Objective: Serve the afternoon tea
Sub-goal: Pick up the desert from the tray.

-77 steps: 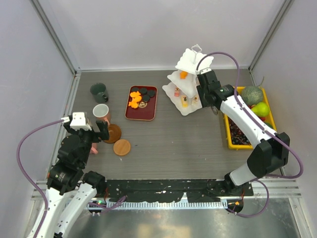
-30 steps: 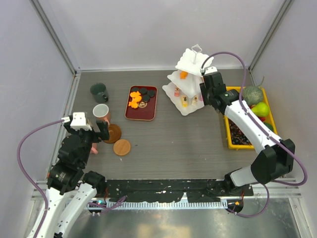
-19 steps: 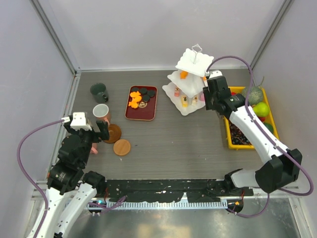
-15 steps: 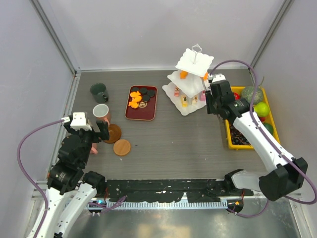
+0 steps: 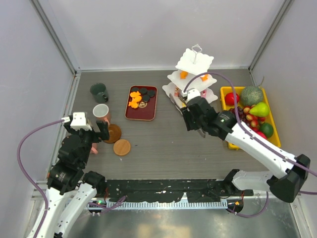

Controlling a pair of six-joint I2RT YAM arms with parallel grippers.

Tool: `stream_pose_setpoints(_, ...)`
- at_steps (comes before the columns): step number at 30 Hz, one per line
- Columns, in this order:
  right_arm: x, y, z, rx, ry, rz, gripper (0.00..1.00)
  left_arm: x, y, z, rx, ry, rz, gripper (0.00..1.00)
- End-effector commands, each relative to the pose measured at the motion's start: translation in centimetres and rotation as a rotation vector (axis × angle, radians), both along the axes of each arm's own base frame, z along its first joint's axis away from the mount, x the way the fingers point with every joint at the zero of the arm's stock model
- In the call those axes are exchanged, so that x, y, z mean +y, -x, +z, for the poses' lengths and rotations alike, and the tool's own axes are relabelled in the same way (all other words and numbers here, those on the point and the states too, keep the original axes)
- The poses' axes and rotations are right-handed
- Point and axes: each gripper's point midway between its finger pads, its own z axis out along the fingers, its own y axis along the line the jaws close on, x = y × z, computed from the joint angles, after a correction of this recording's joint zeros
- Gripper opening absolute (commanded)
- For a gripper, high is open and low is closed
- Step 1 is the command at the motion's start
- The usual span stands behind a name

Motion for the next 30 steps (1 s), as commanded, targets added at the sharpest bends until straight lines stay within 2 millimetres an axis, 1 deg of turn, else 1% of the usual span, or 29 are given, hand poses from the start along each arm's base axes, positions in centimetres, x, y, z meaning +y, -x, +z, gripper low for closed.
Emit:
stream_pose_setpoints(1,5.1,-0.2,-0.3,-0.001,-0.054,0.058,0.49,-0.4,-0.3,1.1,-0.042,0.011,-0.015,0.99)
stream_pose_setpoints(5,9.0,-0.8,-1.5,0.014,-0.037,0.114,0.49,-0.3,-0.3,1.1,-0.045,0.012,-0.013,0.99)
stream_pose_setpoints(8,11.7,-1.5,-1.8,0.006,-0.037,0.150,0.50,-0.3,-0.3,1.2,-0.046,0.012,-0.013,0.99)
stream_pose_setpoints(9,12.5,-2.0,-2.2,0.006,-0.024,0.151,0.50,-0.3,-0.3,1.2,-0.046,0.011,-0.012,0.99)
stream_pose_setpoints(10,13.3,-2.1,-3.1,0.018,-0.003,0.164,0.50,-0.3,-0.3,1.1,-0.045,0.012,-0.012,0.99)
stream_pose_setpoints(11,14.0,-2.5,-2.5,0.005,-0.012,0.167,0.50,-0.2,-0.2,1.3,-0.051,0.012,-0.011,0.99)
stream_pose_setpoints(12,15.0,-2.9,-2.9,0.004,-0.002,0.178,0.50,-0.2,-0.2,1.3,-0.051,0.012,-0.011,0.99)
stream_pose_setpoints(14,16.2,-3.6,-3.4,-0.002,0.015,0.188,0.50,-0.2,-0.2,1.3,-0.052,0.013,-0.009,0.99)
stream_pose_setpoints(15,16.6,-4.0,-3.5,-0.008,0.017,0.190,0.50,-0.2,-0.2,1.3,-0.054,0.013,-0.009,0.99)
stream_pose_setpoints(20,19.5,-5.2,-5.4,0.006,0.056,0.221,0.51,-0.1,-0.2,1.4,-0.057,0.014,-0.004,0.99)
stream_pose_setpoints(24,21.0,-5.9,-6.5,0.006,0.077,0.231,0.52,-0.1,-0.1,1.4,-0.057,0.014,-0.006,0.99)
stream_pose_setpoints(25,21.2,-6.0,-6.7,0.006,0.080,0.231,0.52,-0.1,-0.2,1.3,-0.055,0.014,-0.006,0.99)
stream_pose_setpoints(30,21.7,-6.9,-8.8,0.019,0.128,0.219,0.52,-0.1,-0.1,1.3,-0.055,0.014,-0.007,0.99)
